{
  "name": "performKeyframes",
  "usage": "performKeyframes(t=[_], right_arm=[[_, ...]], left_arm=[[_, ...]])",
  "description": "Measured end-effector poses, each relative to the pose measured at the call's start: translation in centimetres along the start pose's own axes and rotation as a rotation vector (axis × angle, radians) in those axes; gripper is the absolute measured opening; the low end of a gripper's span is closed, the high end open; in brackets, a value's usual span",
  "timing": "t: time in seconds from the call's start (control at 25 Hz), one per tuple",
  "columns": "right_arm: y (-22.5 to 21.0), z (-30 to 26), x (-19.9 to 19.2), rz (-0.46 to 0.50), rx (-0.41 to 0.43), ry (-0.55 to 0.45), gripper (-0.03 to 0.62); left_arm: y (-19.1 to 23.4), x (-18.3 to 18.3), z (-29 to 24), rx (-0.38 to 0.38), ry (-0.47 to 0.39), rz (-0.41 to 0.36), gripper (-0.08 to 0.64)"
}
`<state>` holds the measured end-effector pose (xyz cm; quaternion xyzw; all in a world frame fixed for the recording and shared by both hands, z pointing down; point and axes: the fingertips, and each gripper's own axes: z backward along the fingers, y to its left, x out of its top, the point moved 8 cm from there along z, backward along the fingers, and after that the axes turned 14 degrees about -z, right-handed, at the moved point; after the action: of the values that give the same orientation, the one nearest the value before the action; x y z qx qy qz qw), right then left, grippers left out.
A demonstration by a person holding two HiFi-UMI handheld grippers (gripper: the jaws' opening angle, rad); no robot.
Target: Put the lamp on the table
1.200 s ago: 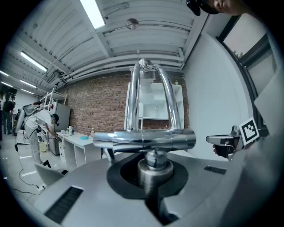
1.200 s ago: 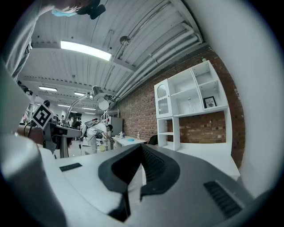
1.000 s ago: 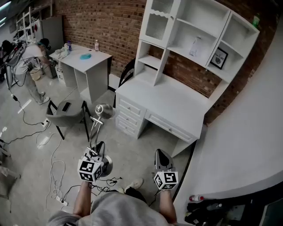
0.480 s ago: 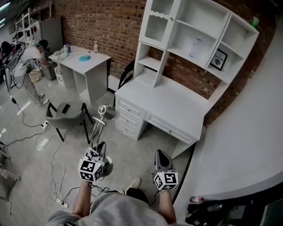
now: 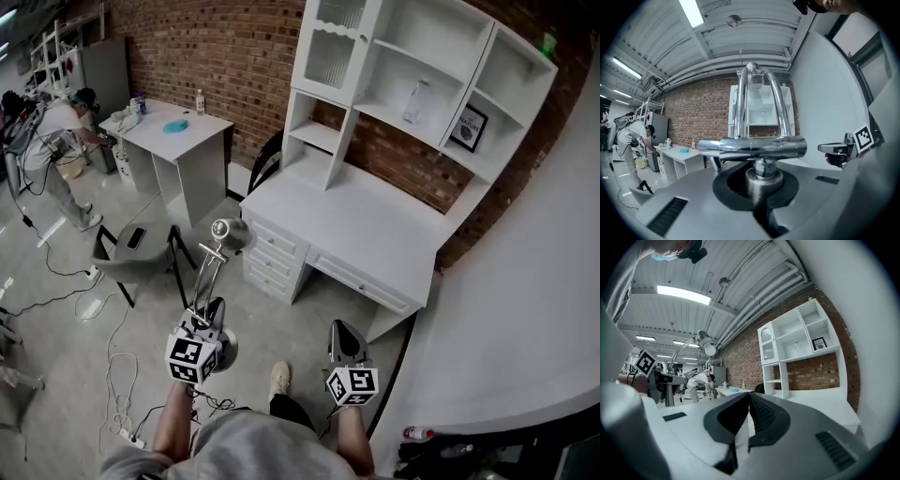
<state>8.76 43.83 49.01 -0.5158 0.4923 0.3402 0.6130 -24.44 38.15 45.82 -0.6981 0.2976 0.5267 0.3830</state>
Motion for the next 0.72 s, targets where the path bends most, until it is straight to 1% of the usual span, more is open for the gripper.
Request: performKeyframes(t=[0.2,0.52,0.72], right_arm=[[-2.7,-4.2,0.4,-0.015,0.008,0.004,0.023],[-6.4,-11.0,2.0,-0.024,0.043,0.014,0.023],[-8.9,-14.6,2.5,-0.027,0.057,0.032,0.023]], left_arm=[[0.9,0.3,-4.2,0.012,0.007,0.004,0.000],[2.5,0.4,-10.3,0.037,0.016,0.022,0.000],[3.3,0.4,-14.1,0.062,0.032,0.045,0.000]])
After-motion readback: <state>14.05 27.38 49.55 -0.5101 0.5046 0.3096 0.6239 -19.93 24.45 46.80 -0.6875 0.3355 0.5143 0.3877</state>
